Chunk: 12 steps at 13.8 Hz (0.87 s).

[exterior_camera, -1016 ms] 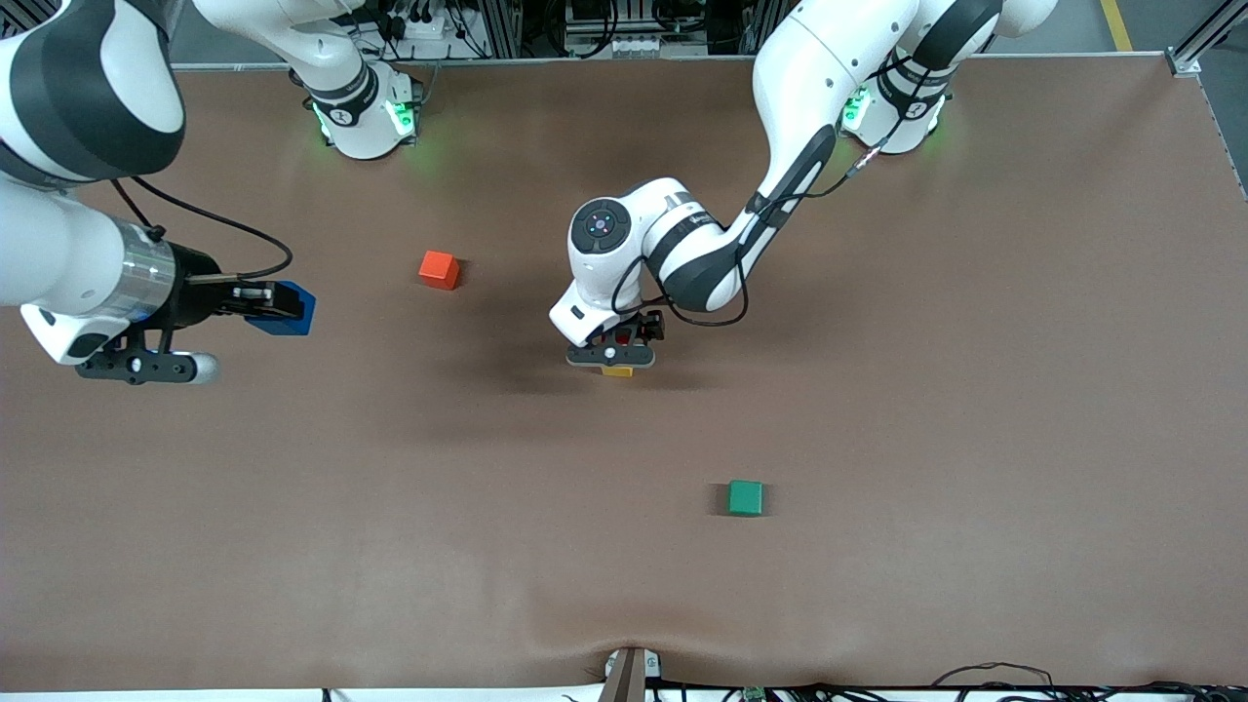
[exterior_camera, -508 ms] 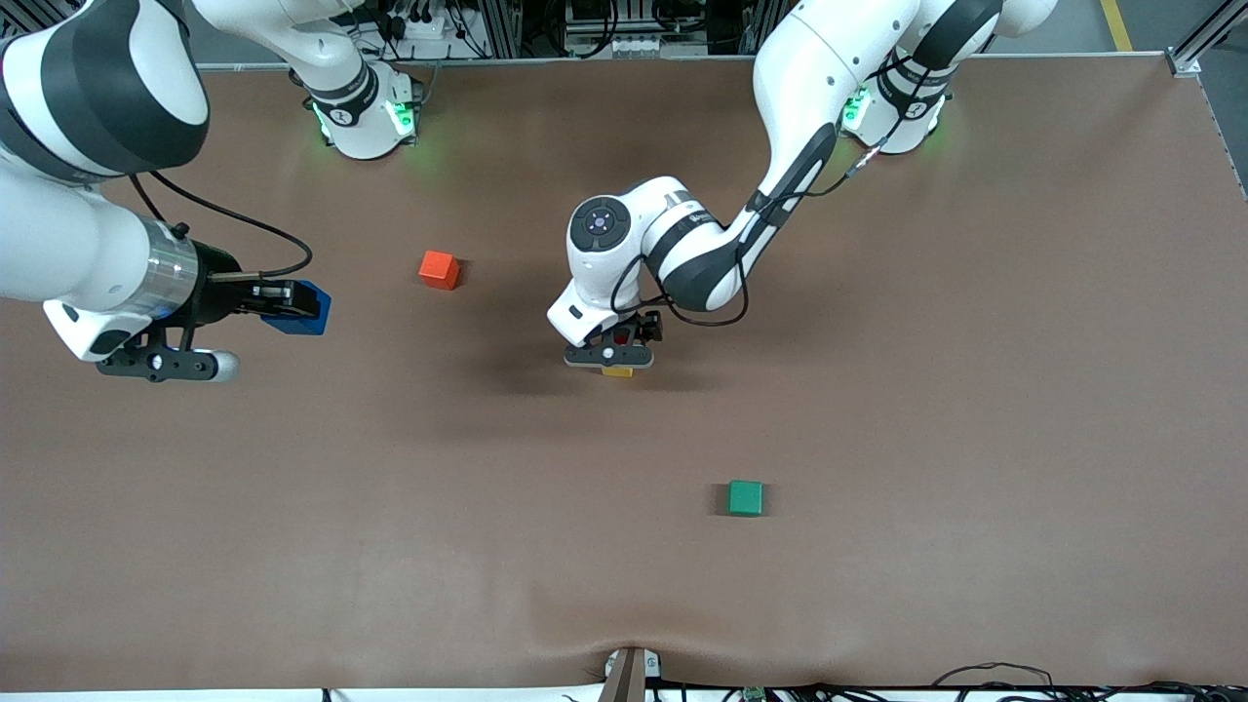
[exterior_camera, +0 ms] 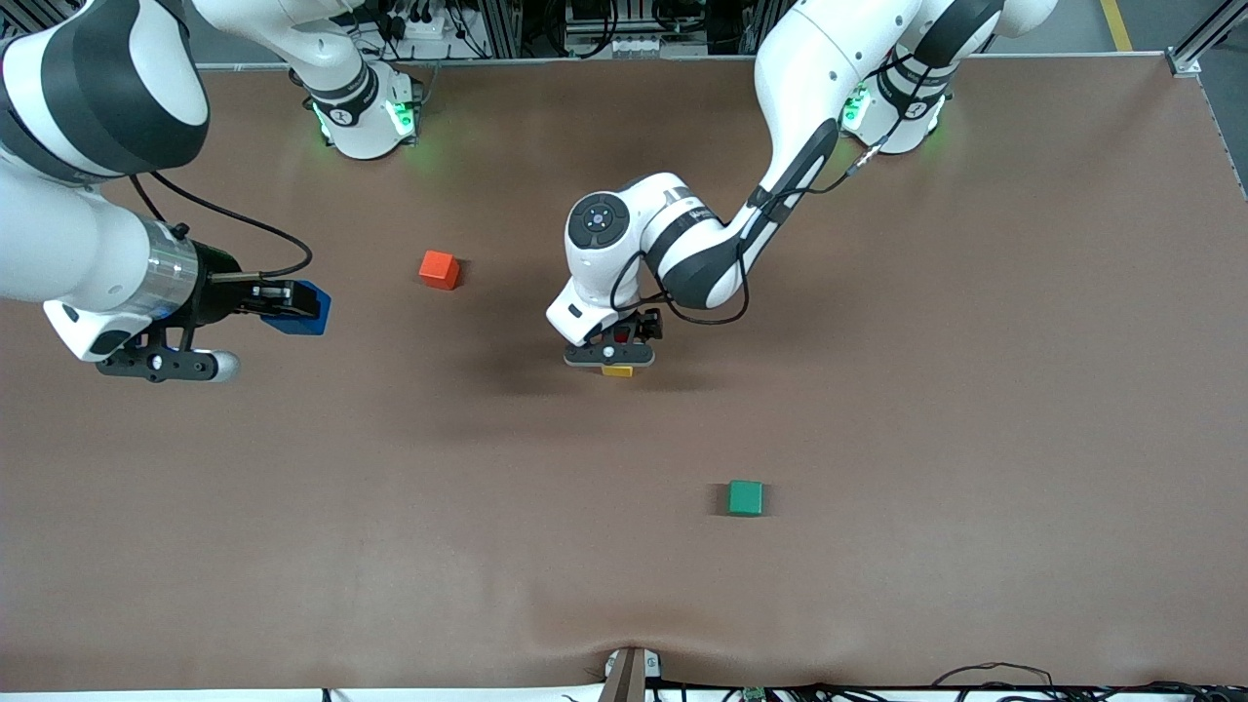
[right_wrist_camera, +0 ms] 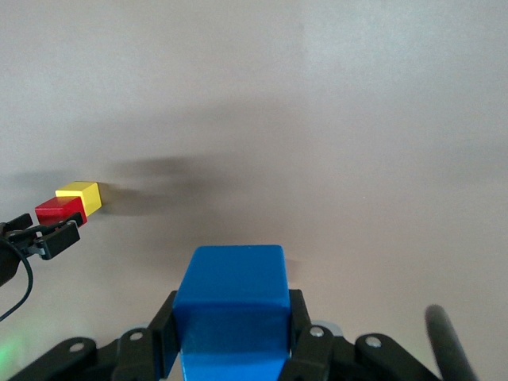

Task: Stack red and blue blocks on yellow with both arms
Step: 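Lower the red cube onto the yellow cube with the left gripper, then open the left gripper and withdraw while the right gripper carries the blue cube over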

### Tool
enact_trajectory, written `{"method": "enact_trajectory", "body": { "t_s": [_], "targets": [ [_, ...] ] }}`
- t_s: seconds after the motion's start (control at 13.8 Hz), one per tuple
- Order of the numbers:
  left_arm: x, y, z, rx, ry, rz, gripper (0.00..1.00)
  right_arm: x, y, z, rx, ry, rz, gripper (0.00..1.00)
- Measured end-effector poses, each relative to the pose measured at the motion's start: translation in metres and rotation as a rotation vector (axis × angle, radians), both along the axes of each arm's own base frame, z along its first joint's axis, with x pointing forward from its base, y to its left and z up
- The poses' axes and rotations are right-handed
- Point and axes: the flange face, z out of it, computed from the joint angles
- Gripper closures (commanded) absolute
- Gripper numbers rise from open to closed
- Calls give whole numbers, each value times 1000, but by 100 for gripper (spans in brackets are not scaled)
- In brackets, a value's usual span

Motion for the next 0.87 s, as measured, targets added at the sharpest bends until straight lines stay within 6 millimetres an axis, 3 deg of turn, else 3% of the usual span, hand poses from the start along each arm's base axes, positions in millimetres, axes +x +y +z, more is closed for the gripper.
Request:
{"method": "enact_trajectory", "body": {
  "t_s": [0.36,0.87],
  "targets": [
    [1,0,12,3,-4,3,0,0,0,0,0,0,0,100],
    [2,3,43,17,-11,9,0,0,3,-1,0,2,4,100]
  ]
}}
